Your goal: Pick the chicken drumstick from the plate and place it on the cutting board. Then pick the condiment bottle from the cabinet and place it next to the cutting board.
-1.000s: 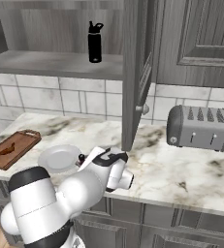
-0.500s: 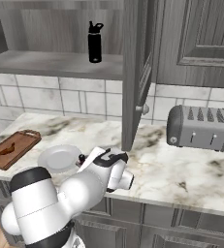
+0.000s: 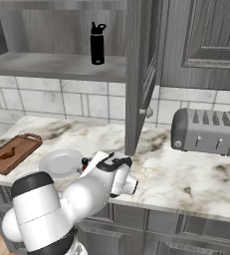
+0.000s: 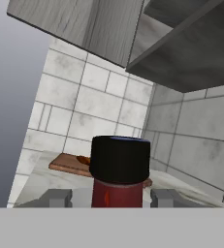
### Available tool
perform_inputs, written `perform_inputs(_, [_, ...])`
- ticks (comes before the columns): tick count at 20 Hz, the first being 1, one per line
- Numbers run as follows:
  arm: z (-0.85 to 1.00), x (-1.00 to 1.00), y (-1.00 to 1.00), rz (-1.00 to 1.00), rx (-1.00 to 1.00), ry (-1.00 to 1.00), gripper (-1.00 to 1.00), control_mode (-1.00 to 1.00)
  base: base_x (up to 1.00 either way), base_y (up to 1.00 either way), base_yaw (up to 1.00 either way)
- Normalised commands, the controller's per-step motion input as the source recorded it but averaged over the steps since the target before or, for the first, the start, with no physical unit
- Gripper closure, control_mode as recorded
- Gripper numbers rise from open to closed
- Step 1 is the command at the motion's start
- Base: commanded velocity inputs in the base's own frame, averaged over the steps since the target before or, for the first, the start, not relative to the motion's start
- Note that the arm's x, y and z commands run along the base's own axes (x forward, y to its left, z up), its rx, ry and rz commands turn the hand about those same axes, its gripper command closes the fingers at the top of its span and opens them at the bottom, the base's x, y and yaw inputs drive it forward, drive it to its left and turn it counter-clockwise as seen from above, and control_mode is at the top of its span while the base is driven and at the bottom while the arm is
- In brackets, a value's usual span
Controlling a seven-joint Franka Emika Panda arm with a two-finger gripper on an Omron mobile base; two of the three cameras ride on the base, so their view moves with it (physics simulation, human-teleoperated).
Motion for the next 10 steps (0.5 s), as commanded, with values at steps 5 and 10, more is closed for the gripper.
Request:
perform_inputs(5, [-0.06,0.00,0.00,0.00,0.00,0.00,-1.00,-1.00,0.00,0.00,0.00])
perform_inputs(10, [-0.02,0.00,0.00,0.00,0.00,0.00,-1.00,-1.00,0.00,0.00,0.00])
